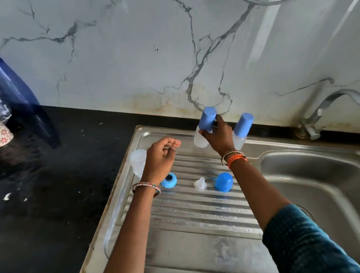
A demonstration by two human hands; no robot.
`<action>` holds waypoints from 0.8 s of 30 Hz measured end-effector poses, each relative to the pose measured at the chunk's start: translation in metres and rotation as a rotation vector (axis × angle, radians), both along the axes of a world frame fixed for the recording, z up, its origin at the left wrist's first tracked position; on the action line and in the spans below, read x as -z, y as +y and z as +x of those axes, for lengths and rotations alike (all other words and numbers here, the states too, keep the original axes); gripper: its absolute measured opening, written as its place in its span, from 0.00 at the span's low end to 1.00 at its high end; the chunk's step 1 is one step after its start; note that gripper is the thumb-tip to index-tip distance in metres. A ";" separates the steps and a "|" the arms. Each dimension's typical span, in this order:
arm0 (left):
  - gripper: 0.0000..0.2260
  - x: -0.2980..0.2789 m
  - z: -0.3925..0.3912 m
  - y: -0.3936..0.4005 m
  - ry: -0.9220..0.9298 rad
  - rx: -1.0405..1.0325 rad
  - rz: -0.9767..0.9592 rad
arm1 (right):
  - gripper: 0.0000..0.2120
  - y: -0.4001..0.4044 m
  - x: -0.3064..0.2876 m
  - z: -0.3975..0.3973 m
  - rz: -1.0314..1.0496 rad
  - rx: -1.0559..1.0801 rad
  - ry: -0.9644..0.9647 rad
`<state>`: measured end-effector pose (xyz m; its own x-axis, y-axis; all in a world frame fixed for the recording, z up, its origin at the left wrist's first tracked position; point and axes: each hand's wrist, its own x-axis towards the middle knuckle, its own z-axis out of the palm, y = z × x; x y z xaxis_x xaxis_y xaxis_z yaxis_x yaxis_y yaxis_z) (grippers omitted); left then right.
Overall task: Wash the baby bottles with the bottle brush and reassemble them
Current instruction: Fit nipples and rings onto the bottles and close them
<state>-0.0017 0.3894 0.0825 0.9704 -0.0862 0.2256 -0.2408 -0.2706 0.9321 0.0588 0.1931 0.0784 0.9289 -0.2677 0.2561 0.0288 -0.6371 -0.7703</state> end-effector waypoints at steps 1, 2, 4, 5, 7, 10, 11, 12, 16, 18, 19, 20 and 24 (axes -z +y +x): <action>0.08 0.000 0.002 0.002 0.004 -0.001 0.001 | 0.27 0.000 0.004 0.006 0.010 -0.005 0.007; 0.08 -0.002 0.004 0.003 0.007 -0.005 0.001 | 0.27 0.000 0.008 0.009 0.009 -0.011 0.012; 0.07 -0.003 0.007 0.003 0.007 -0.015 -0.001 | 0.25 0.001 0.015 0.014 0.008 -0.027 0.020; 0.08 -0.003 0.009 0.002 0.003 -0.019 0.003 | 0.25 0.001 0.018 0.015 0.014 -0.035 0.027; 0.08 -0.002 0.009 0.000 -0.005 -0.026 0.028 | 0.25 0.000 0.021 0.016 0.017 -0.046 0.047; 0.09 -0.003 0.008 -0.001 -0.028 -0.034 0.078 | 0.26 0.000 0.021 0.017 -0.013 -0.062 0.060; 0.09 -0.003 0.008 -0.001 -0.029 -0.036 0.084 | 0.27 0.000 0.020 0.018 -0.020 -0.066 0.078; 0.09 -0.003 0.008 -0.001 -0.030 -0.035 0.087 | 0.28 -0.001 0.019 0.019 -0.023 -0.065 0.107; 0.09 -0.003 0.005 0.001 -0.038 -0.039 0.083 | 0.43 -0.001 0.015 0.018 -0.018 -0.091 0.173; 0.09 -0.005 0.004 0.006 -0.051 -0.057 0.105 | 0.52 0.004 0.013 0.015 -0.021 -0.059 0.160; 0.09 -0.005 0.003 0.009 -0.065 -0.070 0.142 | 0.53 0.008 0.010 0.013 -0.051 -0.024 0.140; 0.10 -0.006 0.003 0.012 -0.080 -0.083 0.192 | 0.52 0.013 0.006 0.010 -0.097 0.006 0.109; 0.11 -0.014 0.003 0.033 -0.114 -0.189 0.219 | 0.46 0.051 -0.019 -0.009 -0.268 -0.158 -0.035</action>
<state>0.0015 0.4226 0.0964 0.9435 0.0346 0.3295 -0.2665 -0.5119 0.8167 0.0496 0.2441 0.0969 0.9430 -0.0393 0.3304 0.1670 -0.8028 -0.5723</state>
